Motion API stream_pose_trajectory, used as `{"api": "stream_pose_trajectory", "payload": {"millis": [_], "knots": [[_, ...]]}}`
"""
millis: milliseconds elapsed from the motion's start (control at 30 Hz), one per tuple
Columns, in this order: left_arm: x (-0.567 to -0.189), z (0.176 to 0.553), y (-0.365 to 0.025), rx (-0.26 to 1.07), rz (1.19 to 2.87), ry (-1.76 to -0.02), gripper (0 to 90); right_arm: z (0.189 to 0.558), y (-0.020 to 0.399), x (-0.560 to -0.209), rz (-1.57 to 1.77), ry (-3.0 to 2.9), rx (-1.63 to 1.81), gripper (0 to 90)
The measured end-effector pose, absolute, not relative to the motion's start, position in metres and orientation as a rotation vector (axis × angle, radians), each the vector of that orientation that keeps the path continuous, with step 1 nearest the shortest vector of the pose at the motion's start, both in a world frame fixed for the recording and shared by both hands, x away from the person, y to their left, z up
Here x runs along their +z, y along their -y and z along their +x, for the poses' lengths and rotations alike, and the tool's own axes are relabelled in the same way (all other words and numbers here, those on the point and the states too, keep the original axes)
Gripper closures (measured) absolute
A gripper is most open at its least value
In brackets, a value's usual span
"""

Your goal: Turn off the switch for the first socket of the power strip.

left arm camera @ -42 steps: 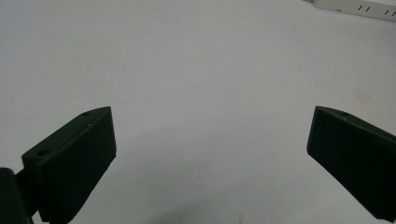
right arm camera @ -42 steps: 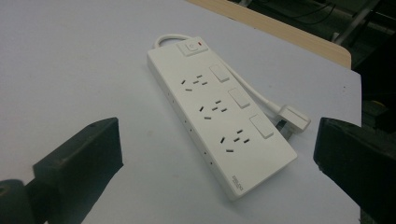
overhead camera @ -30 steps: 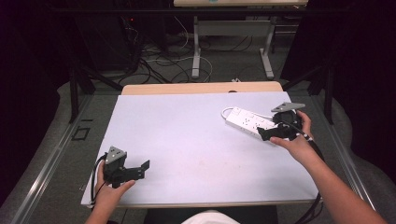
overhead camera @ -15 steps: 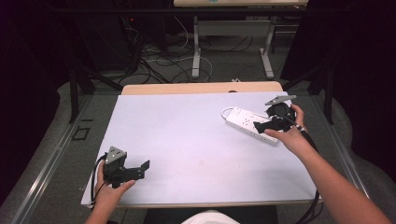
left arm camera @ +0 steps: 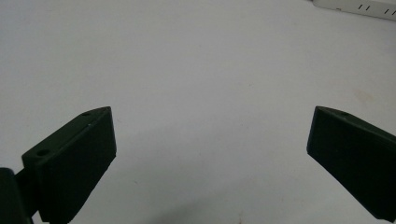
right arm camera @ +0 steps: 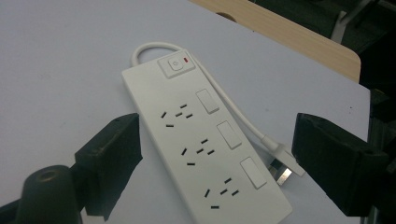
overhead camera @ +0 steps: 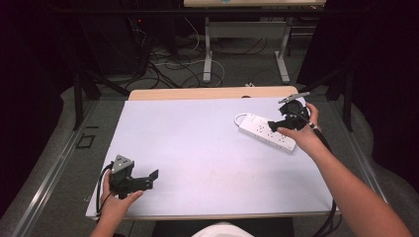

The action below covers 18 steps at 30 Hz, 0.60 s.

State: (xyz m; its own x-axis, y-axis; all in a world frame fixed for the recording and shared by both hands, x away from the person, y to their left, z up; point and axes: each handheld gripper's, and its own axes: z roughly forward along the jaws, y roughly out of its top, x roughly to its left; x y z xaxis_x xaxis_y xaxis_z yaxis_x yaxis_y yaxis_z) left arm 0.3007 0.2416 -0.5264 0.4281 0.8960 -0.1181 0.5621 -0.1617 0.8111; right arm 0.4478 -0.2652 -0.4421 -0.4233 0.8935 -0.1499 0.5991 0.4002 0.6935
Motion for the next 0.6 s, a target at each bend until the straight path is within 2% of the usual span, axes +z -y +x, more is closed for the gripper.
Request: {"api": "stream_pose_trajectory", "payload": {"millis": [267, 600], "knots": [[-0.527, 0.301, -0.242, 0.503, 1.846, -1.245, 1.1, 0.461, 0.264, -0.445, 1.288, -2.151, 0.746, 18.5], [-0.526, 0.301, -0.242, 0.495, 1.854, -1.245, 1.0, 0.475, 0.261, -0.447, 1.278, -2.149, 0.761, 31.3]]}}
